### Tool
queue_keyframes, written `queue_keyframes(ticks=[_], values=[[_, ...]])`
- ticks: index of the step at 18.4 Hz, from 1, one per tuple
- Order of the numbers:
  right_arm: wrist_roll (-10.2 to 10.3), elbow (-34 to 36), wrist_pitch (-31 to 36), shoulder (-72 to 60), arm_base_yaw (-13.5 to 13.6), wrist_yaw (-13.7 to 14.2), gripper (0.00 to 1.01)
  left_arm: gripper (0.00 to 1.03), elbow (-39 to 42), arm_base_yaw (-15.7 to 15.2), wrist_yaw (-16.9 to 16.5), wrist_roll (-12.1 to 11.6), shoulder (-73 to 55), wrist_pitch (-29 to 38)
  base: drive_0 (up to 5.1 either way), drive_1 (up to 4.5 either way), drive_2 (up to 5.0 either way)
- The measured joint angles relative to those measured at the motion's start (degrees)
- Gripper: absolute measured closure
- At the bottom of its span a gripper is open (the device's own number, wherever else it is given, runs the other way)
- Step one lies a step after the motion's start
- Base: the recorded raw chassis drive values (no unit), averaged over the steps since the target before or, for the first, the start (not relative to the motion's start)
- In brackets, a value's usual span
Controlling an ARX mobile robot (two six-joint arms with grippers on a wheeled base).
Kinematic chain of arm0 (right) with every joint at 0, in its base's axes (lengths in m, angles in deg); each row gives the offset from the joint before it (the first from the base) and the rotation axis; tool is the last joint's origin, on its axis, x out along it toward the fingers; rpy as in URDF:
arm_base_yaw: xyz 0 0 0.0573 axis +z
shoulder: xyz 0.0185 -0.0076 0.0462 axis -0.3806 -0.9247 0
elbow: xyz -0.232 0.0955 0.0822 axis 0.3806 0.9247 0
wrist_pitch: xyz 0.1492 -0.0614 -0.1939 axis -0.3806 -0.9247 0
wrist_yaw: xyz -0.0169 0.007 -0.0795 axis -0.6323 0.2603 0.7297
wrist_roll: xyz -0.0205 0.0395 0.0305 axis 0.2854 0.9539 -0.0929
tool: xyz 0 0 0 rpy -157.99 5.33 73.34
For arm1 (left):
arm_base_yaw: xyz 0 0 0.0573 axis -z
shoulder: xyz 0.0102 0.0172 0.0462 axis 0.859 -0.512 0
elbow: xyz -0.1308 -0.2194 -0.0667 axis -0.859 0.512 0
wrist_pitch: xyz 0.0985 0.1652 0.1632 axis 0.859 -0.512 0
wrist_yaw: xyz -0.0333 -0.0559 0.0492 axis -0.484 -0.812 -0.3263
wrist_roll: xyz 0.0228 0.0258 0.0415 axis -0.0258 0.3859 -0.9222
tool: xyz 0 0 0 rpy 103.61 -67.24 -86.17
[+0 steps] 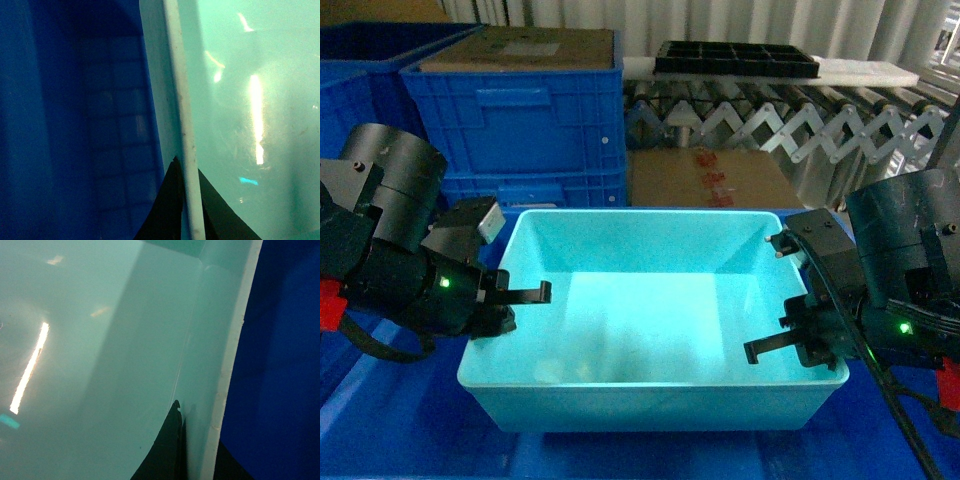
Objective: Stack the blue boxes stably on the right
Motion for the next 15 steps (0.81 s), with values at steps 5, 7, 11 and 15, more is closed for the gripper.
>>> queue_keyframes(ticks=[5,7,11,15], values=[[-6.05,0.0,-0.37,-0.37,-0.02,1.11,0.75,0.81,-0.59,0.09,-2.32,-2.51,0.02,0.35,0.0,0.0,0.0],[-7.78,0.0,-0.26,-0.42,-0.02,0.98,0.55,0.61,-0.85,0.15,-2.64,-3.45,0.02,0.52,0.0,0.0,0.0],[-9.11,-0.17,0.04,-0.42,0.57,0.66,0.15,0.22,-0.85,0.68,-3.41,-3.87,0.02,0.61,0.0,0.0,0.0],[-9.66,-0.72,-0.13,-0.42,0.72,-0.02,0.03,0.05,-1.49,1.01,-4.85,-4.17,0.04,0.7,0.0,0.0,0.0]])
